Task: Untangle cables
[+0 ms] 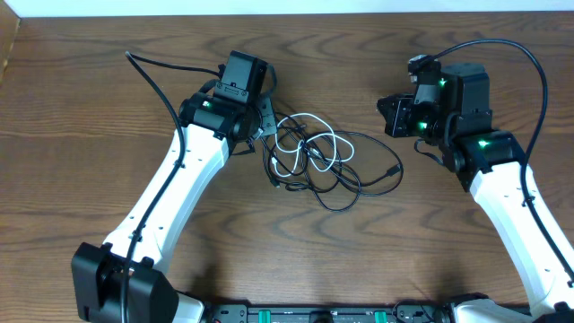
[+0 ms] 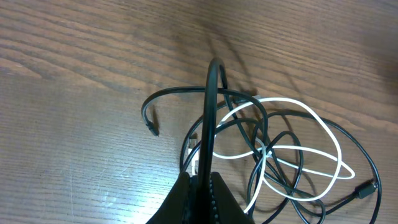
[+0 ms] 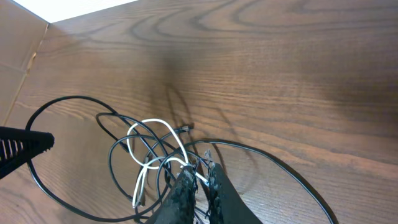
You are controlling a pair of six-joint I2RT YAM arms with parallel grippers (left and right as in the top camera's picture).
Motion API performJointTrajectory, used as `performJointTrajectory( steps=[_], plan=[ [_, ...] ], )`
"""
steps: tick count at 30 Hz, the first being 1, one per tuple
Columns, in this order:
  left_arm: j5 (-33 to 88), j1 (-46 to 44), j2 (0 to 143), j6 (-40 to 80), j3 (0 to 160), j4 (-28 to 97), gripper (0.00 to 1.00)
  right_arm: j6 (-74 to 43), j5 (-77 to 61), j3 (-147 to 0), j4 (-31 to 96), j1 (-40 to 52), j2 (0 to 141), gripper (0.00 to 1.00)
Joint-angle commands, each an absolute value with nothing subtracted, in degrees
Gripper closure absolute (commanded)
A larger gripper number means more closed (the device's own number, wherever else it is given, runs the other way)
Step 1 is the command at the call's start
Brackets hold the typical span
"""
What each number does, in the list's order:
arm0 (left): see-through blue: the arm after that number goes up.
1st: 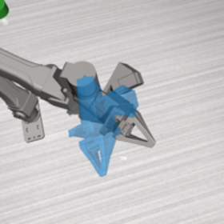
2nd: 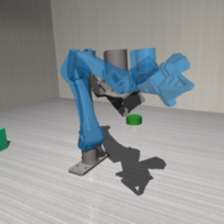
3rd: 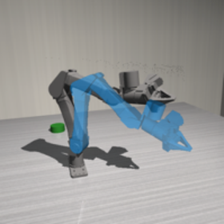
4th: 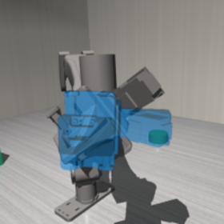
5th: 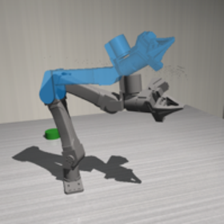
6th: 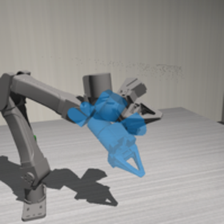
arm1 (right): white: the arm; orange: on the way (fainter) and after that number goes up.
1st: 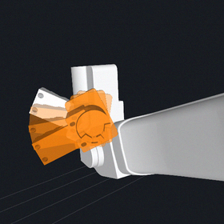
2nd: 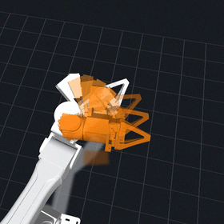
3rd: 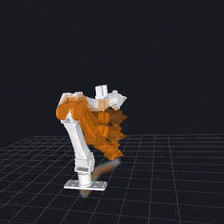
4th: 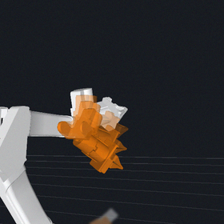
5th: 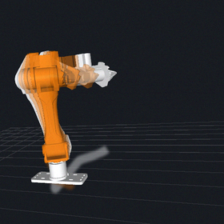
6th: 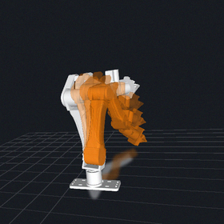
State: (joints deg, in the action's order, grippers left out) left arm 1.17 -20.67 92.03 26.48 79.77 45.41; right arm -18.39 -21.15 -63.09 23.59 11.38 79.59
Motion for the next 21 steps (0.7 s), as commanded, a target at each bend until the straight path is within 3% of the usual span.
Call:
performJointTrajectory(
  steps=[1, 18, 21],
  plan=[
    [0.8, -20.4, 91.3, 25.3, 80.7, 45.4, 0.92, -17.5, -20.9, -64.1, 23.8, 11.7, 79.5, 0.94],
    [1.8, -20.4, 91.3, 23.9, 80.7, 44.9, 0.92, -17.1, -20.4, -64.1, 24.5, 11.7, 79.5, 0.94],
    [5.6, -20.4, 91.3, 19.6, 81.3, 43.6, 0.83, -17.1, -19.6, -64.1, 24.9, 11.6, 79.5, 0.94]
  ],
)
